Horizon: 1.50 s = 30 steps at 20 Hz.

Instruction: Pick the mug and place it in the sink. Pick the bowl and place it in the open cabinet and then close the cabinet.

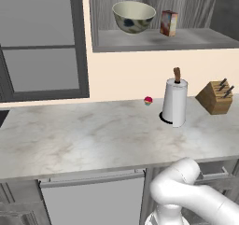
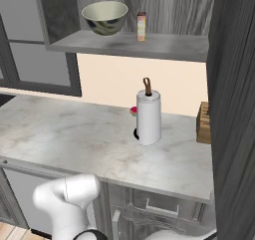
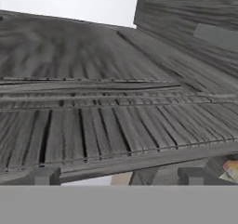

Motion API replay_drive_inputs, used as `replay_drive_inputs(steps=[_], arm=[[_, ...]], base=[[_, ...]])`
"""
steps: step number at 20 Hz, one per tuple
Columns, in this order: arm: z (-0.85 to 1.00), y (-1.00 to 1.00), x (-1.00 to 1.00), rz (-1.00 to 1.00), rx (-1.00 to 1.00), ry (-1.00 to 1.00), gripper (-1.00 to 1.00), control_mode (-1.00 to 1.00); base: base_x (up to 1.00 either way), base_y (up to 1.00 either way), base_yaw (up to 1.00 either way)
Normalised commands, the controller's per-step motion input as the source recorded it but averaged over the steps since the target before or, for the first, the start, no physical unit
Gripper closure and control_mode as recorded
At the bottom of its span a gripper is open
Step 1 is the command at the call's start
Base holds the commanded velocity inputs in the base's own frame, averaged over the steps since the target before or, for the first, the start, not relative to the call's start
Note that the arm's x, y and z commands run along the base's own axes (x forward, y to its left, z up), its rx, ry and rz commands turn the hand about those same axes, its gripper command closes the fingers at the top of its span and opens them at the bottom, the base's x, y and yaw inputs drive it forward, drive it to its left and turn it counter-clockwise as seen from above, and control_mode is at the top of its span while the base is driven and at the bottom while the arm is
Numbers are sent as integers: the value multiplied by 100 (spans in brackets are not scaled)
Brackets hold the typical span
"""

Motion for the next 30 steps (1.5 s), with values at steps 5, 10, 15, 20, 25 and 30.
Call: replay_drive_inputs(steps=[5, 10, 15, 20, 25, 30], arm=[[19, -30, 7, 4, 6, -1, -100, -100], [25, -9, -1, 3, 0, -10, -100, -100], [14, 0, -12, 1, 0, -13, -100, -100], [9, 6, -25, 0, 0, -16, -100, -100], [6, 28, -28, 0, -3, -14, -100, -100], [1, 53, -4, 0, -5, -2, -100, -100]], base=[[0, 0, 0], [0, 0, 0], [0, 0, 0], [0, 0, 0], [0, 0, 0], [0, 0, 0]])
